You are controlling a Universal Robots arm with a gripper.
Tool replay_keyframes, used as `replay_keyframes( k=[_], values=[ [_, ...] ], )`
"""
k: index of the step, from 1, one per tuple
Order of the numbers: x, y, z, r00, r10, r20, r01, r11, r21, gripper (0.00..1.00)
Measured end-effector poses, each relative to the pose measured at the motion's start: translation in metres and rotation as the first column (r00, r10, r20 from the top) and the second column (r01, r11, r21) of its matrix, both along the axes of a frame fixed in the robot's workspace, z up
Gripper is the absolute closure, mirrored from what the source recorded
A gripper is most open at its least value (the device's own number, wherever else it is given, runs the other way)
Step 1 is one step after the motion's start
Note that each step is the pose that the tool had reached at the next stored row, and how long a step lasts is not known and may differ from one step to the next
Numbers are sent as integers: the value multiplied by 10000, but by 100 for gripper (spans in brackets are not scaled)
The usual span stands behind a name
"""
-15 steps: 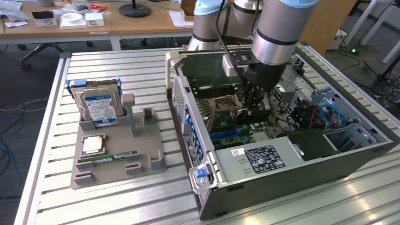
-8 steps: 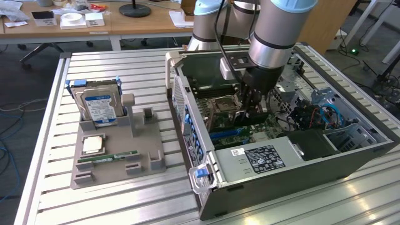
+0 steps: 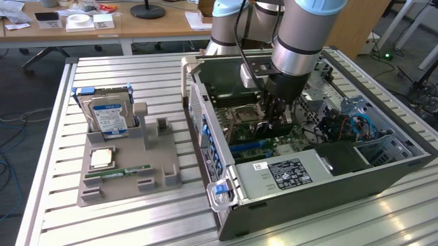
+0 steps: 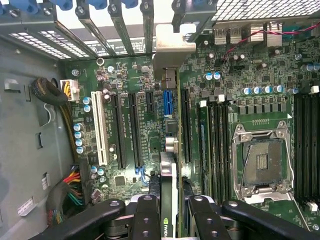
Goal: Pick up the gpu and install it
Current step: 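Insert the gpu into the slot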
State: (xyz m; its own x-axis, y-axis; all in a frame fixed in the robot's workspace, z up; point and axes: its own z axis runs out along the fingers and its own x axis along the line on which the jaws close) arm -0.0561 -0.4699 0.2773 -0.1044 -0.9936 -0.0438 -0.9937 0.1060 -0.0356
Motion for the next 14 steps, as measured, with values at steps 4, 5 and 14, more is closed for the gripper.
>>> replay_keyframes(
  k=[4, 5, 14],
  values=[
    [-1, 0, -1, 10000, -1, 1, 1, 10000, 2, 73],
    [-6, 1, -2, 10000, -4, 2, 4, 10000, 3, 73],
    [-65, 0, -6, 10000, 0, 0, 0, 10000, 2, 73]
  ],
)
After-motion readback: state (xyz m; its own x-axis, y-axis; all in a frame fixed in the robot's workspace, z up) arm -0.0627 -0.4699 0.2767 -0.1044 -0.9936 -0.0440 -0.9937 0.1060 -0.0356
